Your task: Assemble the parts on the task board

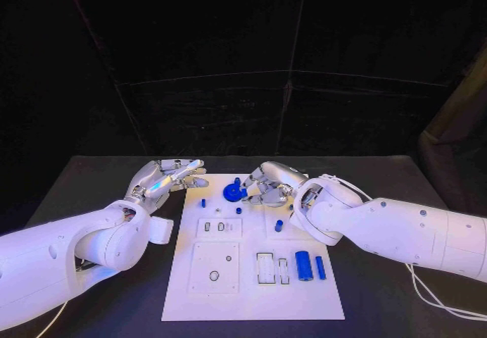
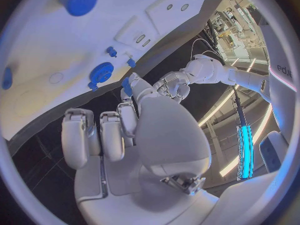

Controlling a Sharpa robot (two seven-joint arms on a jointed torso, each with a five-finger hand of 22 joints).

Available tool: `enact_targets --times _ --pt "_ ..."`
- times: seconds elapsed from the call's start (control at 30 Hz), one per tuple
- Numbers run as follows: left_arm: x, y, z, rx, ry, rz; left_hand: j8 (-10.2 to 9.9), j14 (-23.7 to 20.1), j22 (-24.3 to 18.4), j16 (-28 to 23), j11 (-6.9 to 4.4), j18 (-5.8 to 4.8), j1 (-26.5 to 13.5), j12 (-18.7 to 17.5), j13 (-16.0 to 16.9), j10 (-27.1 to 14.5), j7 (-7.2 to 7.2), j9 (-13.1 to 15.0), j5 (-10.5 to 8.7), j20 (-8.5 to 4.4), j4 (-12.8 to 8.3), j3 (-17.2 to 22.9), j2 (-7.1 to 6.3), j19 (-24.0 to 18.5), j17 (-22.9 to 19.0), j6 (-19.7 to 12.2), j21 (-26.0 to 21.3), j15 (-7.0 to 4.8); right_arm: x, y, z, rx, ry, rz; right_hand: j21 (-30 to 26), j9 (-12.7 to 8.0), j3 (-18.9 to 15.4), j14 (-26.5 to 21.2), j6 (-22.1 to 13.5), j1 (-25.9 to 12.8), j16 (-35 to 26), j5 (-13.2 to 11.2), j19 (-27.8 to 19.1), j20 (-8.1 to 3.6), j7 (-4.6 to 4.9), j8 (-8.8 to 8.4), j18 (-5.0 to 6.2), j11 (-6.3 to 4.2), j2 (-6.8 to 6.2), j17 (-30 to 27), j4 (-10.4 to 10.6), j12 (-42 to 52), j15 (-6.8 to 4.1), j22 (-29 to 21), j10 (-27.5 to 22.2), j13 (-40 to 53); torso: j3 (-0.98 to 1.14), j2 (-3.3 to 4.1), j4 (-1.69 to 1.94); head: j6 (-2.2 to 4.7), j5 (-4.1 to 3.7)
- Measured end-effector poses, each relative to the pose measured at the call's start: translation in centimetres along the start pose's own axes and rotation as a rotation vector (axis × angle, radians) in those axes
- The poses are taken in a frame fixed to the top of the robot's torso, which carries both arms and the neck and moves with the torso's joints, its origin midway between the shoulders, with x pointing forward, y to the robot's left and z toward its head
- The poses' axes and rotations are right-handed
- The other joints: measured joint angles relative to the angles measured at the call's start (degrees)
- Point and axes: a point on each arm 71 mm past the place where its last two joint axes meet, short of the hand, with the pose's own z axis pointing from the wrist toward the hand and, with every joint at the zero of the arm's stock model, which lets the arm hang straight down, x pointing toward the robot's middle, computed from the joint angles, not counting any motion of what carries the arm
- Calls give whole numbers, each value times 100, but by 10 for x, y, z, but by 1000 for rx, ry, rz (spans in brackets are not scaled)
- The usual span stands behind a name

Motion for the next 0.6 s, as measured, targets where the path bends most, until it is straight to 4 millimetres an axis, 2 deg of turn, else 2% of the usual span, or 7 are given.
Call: enact_targets --times 0.07,0.27,0.6 --pt "0 0 0 -4 -1 -5 0 0 0 0 0 0 6 0 0 0 0 0 0 0 0 0 6 0 0 0 0 0 5 6 5 -5 13 -20 0 0 0 0 0 -2 0 0 0 0 0 -1 0 0 -1 0 0 0 0 0 0 0 -5 -9 2 -12 41" --pt "0 1 1 -10 -4 -15 -4 0 1 0 0 0 6 0 0 0 0 0 0 0 0 0 6 0 -1 0 0 0 21 17 12 -6 60 -66 0 0 0 0 -1 -79 0 0 1 1 -1 -22 0 0 -19 0 0 0 0 0 0 -3 -13 -22 2 -29 65" --pt "1 1 3 -15 -4 -22 -22 0 1 0 0 0 6 0 0 0 0 0 0 0 0 0 6 0 -1 0 0 0 46 25 14 -9 134 -133 23 1 12 0 -5 -139 0 -1 1 2 -6 -45 1 -30 -79 -1 12 -1 1 0 31 -11 -3 -17 2 -64 106"
